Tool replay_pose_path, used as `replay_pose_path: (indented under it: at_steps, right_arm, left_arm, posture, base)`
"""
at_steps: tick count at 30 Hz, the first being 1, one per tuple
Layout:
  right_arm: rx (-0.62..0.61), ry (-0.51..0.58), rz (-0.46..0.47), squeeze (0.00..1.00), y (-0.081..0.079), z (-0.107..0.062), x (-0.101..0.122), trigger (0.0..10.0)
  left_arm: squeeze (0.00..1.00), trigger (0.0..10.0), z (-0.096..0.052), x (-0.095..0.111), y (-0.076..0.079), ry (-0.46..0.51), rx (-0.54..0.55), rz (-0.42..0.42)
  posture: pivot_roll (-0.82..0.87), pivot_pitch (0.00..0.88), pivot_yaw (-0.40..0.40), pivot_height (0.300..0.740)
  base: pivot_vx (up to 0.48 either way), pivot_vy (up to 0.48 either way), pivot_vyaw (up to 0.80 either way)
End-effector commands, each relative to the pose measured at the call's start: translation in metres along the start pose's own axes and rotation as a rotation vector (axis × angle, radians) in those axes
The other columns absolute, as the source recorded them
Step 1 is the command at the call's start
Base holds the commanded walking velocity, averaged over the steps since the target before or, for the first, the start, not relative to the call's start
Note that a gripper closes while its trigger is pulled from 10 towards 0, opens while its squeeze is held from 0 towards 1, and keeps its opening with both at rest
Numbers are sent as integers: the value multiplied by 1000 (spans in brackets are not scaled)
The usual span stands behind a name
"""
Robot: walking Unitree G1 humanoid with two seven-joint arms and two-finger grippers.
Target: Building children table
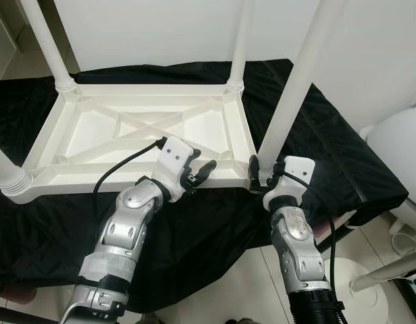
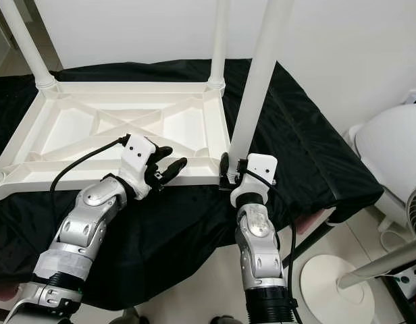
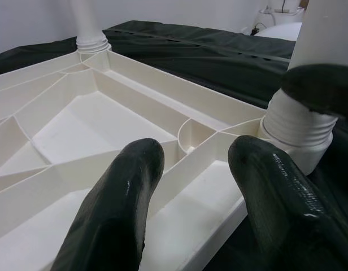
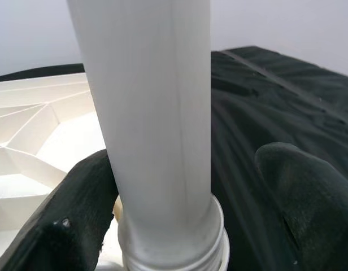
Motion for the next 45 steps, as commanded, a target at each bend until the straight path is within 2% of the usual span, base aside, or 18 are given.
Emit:
replay_pose_path:
  at_steps: [1, 2, 10, 13, 14, 18, 21, 26, 27, 28, 29, 32, 33, 34, 35, 42, 43, 45]
  right_arm:
    - [15, 2, 3, 431, 1, -3, -2, 10000]
    - [37, 3, -3, 0, 3, -2, -4, 10000]
    - [203, 11, -50, 0, 8, 8, -3, 10000]
    - [268, -1, -72, 0, 12, 12, -3, 10000]
    - [322, -8, -87, 0, 16, 16, -3, 10000]
    - [375, -10, -111, 0, 19, 20, -3, 10000]
    - [471, -28, -139, 0, 20, 24, -7, 10000]
    - [536, -36, -185, 0, 21, 31, -8, 10000]
    - [545, -38, -201, 0, 22, 34, -7, 6863]
    - [545, -38, -201, 0, 22, 34, -7, 6863]
    - [555, -38, -212, 0, 23, 37, -6, 4471]
    - [561, -40, -218, 0, 24, 39, -5, 4392]
    - [568, -42, -220, 0, 25, 41, -5, 1686]
    - [568, -42, -220, 0, 25, 41, -5, 1686]
    - [576, -53, -224, 0, 26, 41, -7, 0]
    - [601, -99, -186, 0, 27, 35, -19, 0]
    - [585, -106, -178, 0, 27, 33, -22, 706]
    - [572, -110, -173, 0, 27, 32, -23, 706]
  left_arm:
    - [0, 10000, -2, -6, -8, -9, 138, 1]
    - [0, 10000, -2, -5, -7, -1, 132, -6]
    - [0, 10000, -1, -3, -2, 18, 107, -25]
    - [0, 10000, 0, -3, 1, 20, 96, -20]
    - [0, 10000, 1, -3, 2, 20, 92, -10]
    - [0, 10000, 1, -2, 3, 21, 93, -6]
    - [0, 10000, 1, -1, 4, 25, 92, -4]
    - [0, 10000, 2, 0, 5, 30, 88, 4]
    - [0, 10000, 3, 1, 6, 32, 88, 6]
    - [0, 10000, 3, 1, 6, 32, 88, 6]
    - [0, 10000, 3, 1, 6, 33, 87, 8]
    - [0, 10000, 3, 2, 6, 34, 88, 11]
    - [0, 10000, 3, 2, 6, 35, 90, 12]
    - [0, 10000, 3, 2, 6, 35, 90, 12]
    - [0, 10000, 3, 3, 6, 38, 92, 14]
    - [0, 10000, 1, 5, 4, 43, 105, 18]
    - [0, 10000, 1, 5, 3, 43, 109, 19]
    - [0, 10000, 0, 5, 3, 43, 111, 20]
  posture:
    - [3, 18, -17, 740]
    - [4, 16, -21, 740]
    - [3, 13, -23, 740]
    - [6, 10, -26, 740]
    - [9, 10, -28, 740]
    - [14, 11, -29, 740]
    - [18, 10, -27, 740]
    - [19, 9, -24, 740]
    - [22, 9, -24, 740]
    - [22, 9, -24, 740]
    - [22, 9, -24, 740]
    - [24, 9, -24, 740]
    - [24, 9, -24, 740]
    - [24, 9, -24, 740]
    - [27, 10, -25, 740]
    - [34, 25, -29, 740]
    - [33, 27, -29, 740]
    - [33, 27, -29, 740]
  base:
    - [0, 0, 0]
    - [0, 0, 0]
    - [0, 0, 0]
    - [0, 0, 0]
    - [0, 0, 0]
    - [0, 0, 0]
    - [0, 0, 0]
    - [0, 0, 0]
    - [0, 0, 0]
    - [0, 0, 0]
    - [0, 0, 0]
    - [0, 0, 0]
    - [0, 0, 0]
    - [0, 0, 0]
    - [0, 0, 0]
    - [0, 0, 0]
    - [0, 0, 0]
    - [0, 0, 0]
Point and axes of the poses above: a point about 5 cm out from each wrist's last joint towards the gripper, its own z axis pointing out of the wrist towards the gripper, its own x axis along the axis of the wrist's last joint, y = z × x, the point moved 1 cm from there along z, pointing out of the wrist towards the gripper, and after that the axes turned 5 degrees about -z, right-handed, at the moved point
